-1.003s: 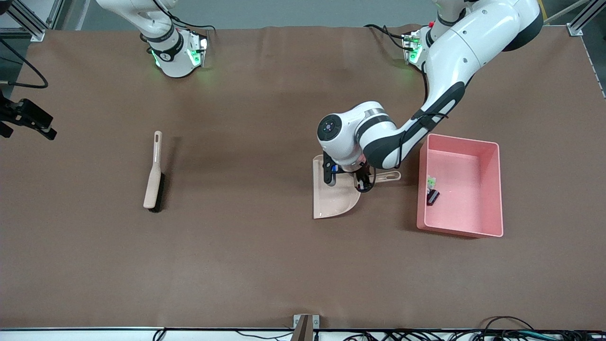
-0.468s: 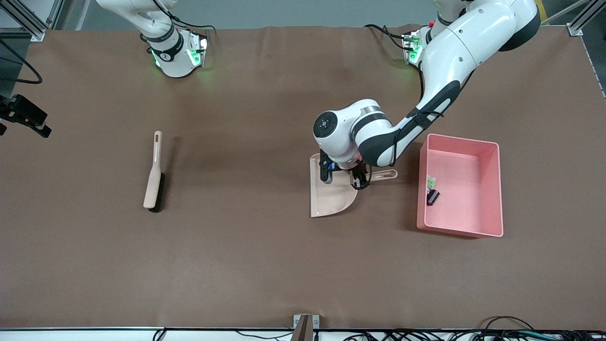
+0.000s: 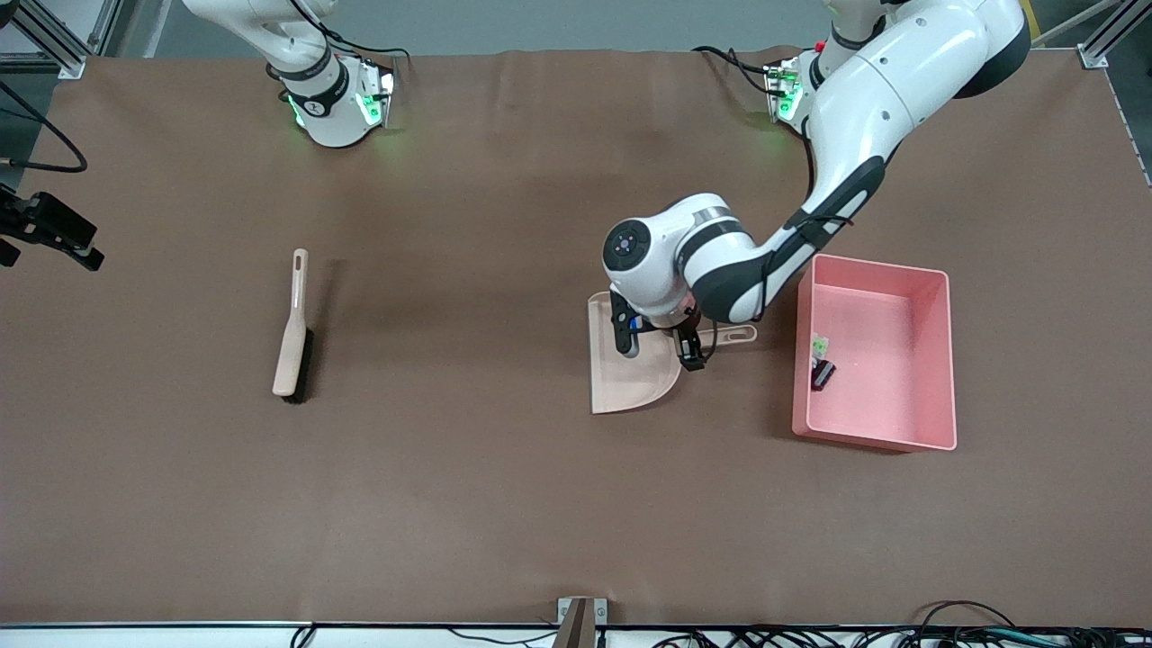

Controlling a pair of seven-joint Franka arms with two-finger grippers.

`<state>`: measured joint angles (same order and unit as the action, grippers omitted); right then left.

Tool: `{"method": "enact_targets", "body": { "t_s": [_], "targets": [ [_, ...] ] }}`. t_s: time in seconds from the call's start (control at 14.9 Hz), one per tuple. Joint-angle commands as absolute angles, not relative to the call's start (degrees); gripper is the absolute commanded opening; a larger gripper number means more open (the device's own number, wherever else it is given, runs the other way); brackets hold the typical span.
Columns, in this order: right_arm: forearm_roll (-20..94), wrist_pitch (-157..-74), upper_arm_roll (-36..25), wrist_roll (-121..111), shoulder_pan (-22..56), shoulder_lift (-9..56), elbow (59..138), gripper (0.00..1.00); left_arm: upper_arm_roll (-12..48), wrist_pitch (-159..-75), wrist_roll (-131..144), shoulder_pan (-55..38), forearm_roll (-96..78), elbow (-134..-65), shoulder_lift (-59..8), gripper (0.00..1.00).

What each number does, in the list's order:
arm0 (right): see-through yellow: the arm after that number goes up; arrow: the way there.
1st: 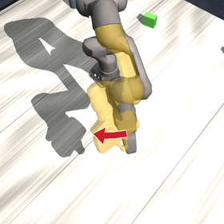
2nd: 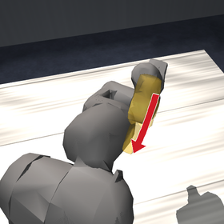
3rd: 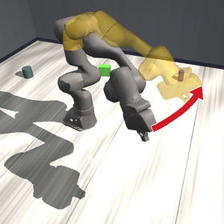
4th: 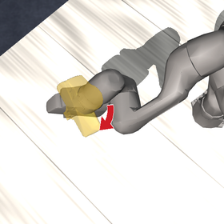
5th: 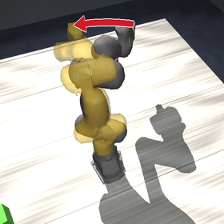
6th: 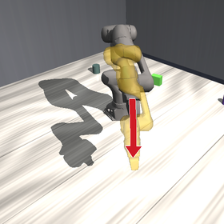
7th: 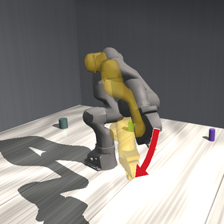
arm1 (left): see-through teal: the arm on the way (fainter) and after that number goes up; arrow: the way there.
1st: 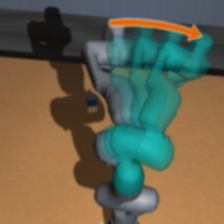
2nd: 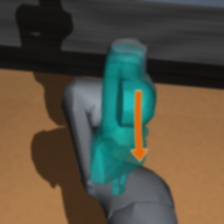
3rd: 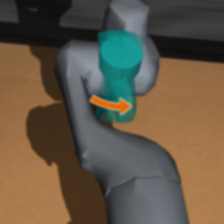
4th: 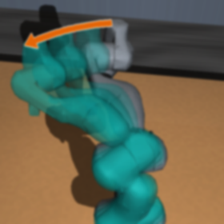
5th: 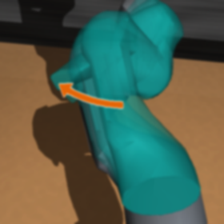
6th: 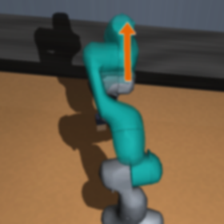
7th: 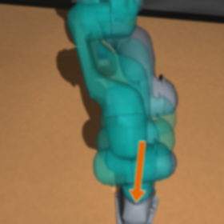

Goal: Clean e-waste and dump in bin
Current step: 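Open the left gripper and lift it off the dustpan handle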

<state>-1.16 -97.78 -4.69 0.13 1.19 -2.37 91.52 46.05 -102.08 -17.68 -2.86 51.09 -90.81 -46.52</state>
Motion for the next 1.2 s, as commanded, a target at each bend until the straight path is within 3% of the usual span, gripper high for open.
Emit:
{"method": "enact_targets", "body": {
  "t_s": [0.0, 0.47, 0.87, 1.14],
  "targets": [
    [-1.3, -97.2, -4.0, 0.7, 0.4, -2.0, 90.1, 1.00, 46.0, -97.3, -17.5, -3.2, 47.1, -85.6, -45.2, 1.00],
    [-1.5, -97.2, -4.0, 0.6, 0.3, -2.0, 89.0, 1.00, 46.1, -95.1, -6.9, 1.6, 36.8, -78.4, -36.3, 1.00],
    [-2.1, -96.9, -4.0, 0.6, 0.4, -2.1, 88.3, 1.00, 46.3, -95.2, -5.4, 14.7, 27.0, -77.1, -31.4, 1.00],
    [-2.1, -96.6, -4.0, 0.8, 0.5, -2.1, 88.0, 1.00, 44.2, -95.2, 3.3, 15.9, 16.7, -77.3, -28.2, 1.00]
  ]
}}
